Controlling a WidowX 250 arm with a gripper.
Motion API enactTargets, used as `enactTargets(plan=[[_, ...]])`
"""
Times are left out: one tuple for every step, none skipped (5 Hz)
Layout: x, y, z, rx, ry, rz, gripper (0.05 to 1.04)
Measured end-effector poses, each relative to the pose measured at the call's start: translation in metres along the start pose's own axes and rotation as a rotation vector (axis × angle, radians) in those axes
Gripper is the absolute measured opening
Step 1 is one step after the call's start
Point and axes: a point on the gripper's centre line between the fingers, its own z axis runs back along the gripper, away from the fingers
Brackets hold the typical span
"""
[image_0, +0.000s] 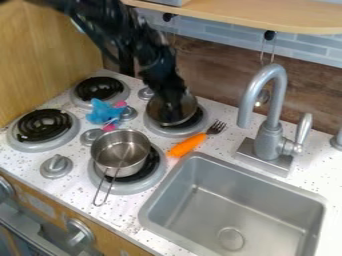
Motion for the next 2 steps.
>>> enactTargets(plan=[[0.004, 0.015, 0.036, 0.013, -0.053, 0.047, 0.315], [-0.002, 0.033, 0.065, 0.041, -0.072, 0.112, 0.315]])
